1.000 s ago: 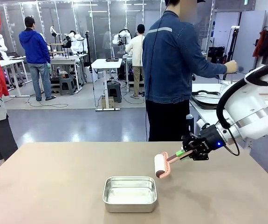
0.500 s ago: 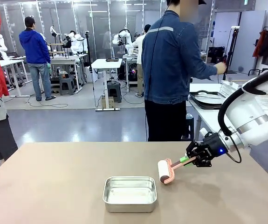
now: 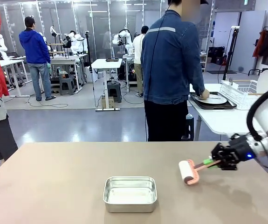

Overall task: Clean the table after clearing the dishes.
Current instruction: When the right (or left) Handle tray is removed, use the right hand (or left hand) to clean the right (or left) side of the table with the Lint Roller.

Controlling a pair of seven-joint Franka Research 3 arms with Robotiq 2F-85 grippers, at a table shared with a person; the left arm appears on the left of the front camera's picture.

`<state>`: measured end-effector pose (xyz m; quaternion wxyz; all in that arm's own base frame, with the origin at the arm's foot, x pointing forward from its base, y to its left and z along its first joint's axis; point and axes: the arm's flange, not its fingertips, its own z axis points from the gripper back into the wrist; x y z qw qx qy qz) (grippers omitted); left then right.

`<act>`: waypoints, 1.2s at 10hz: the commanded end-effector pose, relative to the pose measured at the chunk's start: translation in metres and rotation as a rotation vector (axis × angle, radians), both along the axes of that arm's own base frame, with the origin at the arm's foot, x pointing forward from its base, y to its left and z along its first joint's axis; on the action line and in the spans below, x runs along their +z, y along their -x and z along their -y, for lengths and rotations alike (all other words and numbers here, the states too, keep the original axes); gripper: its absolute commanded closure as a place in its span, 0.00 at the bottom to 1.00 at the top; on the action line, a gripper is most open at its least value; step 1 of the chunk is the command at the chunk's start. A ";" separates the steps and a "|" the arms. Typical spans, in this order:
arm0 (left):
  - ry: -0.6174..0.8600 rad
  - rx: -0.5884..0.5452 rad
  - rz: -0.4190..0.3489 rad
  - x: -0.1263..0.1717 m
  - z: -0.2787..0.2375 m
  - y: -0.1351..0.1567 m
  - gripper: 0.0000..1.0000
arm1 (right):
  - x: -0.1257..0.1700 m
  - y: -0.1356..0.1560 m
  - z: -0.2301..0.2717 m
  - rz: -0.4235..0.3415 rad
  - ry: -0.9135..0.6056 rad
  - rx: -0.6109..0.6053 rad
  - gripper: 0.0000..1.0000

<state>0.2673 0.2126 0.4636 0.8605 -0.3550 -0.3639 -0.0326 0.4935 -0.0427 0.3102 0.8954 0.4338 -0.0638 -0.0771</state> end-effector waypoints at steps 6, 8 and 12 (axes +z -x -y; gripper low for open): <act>-0.007 0.008 -0.010 0.001 0.000 0.001 0.00 | 0.030 0.015 0.076 -0.124 0.599 -0.094 0.80; -0.007 0.008 -0.010 0.001 0.000 0.001 0.00 | 0.069 0.022 0.074 -0.140 0.616 -0.052 0.80; -0.007 0.008 -0.010 0.001 0.000 0.001 0.00 | 0.149 0.030 0.050 -0.038 0.735 -0.102 0.80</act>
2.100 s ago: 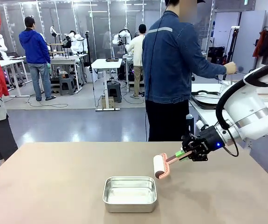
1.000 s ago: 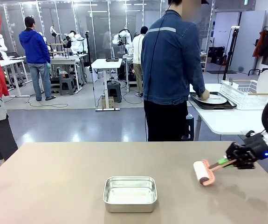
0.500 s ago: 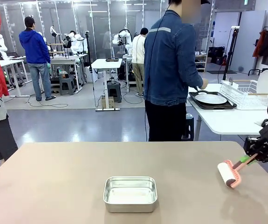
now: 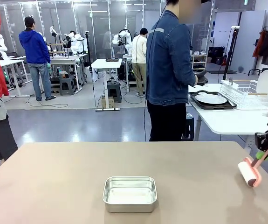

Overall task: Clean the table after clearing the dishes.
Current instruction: When the right (or left) Handle tray is removed, use the right hand (or left hand) to clean the right (or left) side of the table with the Lint Roller, then place the Lint Roller back on top of the Airtight Container.

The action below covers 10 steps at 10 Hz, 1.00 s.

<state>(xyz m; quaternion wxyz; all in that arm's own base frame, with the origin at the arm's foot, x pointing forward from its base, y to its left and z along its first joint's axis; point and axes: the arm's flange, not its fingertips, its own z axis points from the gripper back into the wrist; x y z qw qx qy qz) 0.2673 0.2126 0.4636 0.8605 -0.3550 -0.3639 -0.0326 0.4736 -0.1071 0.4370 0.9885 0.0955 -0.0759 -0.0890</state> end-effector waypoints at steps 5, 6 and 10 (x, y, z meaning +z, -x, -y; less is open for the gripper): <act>-0.007 0.008 -0.010 0.001 0.000 0.001 0.00 | 0.072 0.024 -0.016 0.111 0.043 0.008 0.80; -0.007 0.008 -0.010 0.001 0.000 0.001 0.00 | 0.072 0.024 -0.016 0.111 0.043 0.008 0.80; -0.007 0.008 -0.010 0.001 0.000 0.001 0.00 | 0.072 0.024 -0.016 0.111 0.043 0.008 0.80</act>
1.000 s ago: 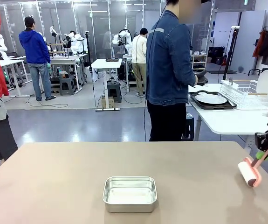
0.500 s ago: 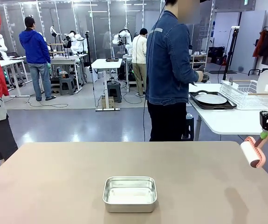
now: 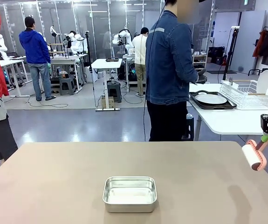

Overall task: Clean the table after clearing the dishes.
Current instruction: Place the Lint Roller back on top of the Airtight Container.

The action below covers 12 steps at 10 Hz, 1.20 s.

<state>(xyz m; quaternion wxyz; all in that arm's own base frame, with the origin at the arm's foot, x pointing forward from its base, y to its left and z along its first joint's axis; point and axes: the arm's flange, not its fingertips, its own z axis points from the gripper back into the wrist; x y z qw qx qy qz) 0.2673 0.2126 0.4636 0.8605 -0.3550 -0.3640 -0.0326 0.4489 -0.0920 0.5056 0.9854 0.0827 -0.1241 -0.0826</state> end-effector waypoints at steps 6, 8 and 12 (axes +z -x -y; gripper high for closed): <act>-0.007 0.008 -0.010 0.001 0.000 0.001 0.00 | 0.003 -0.001 -0.001 0.016 0.009 0.007 0.80; -0.007 0.008 -0.010 0.001 0.000 0.001 0.00 | 0.003 -0.001 -0.001 0.016 0.009 0.007 0.80; -0.007 0.008 -0.010 0.001 0.000 0.001 0.00 | 0.074 -0.035 -0.148 0.121 0.291 0.393 0.80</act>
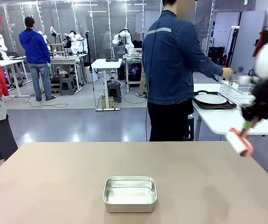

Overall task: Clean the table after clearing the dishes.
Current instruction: Place the Lint Roller back on top of the Airtight Container.

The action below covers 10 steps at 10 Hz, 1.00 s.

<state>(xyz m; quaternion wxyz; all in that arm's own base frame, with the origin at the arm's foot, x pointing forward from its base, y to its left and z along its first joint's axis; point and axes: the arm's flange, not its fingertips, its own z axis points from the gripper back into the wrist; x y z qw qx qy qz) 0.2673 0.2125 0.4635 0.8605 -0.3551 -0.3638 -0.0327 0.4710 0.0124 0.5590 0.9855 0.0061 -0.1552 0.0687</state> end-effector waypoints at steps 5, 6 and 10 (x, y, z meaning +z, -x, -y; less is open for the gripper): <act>-0.007 0.008 -0.010 0.001 0.000 0.001 0.00 | 0.052 0.064 -0.279 0.202 0.215 0.916 0.80; -0.007 0.008 -0.010 0.001 0.000 0.001 0.00 | 0.043 0.080 -0.315 0.185 0.255 1.052 0.80; -0.007 0.008 -0.010 0.001 0.000 0.001 0.00 | -0.009 0.115 -0.378 0.055 0.263 1.346 0.80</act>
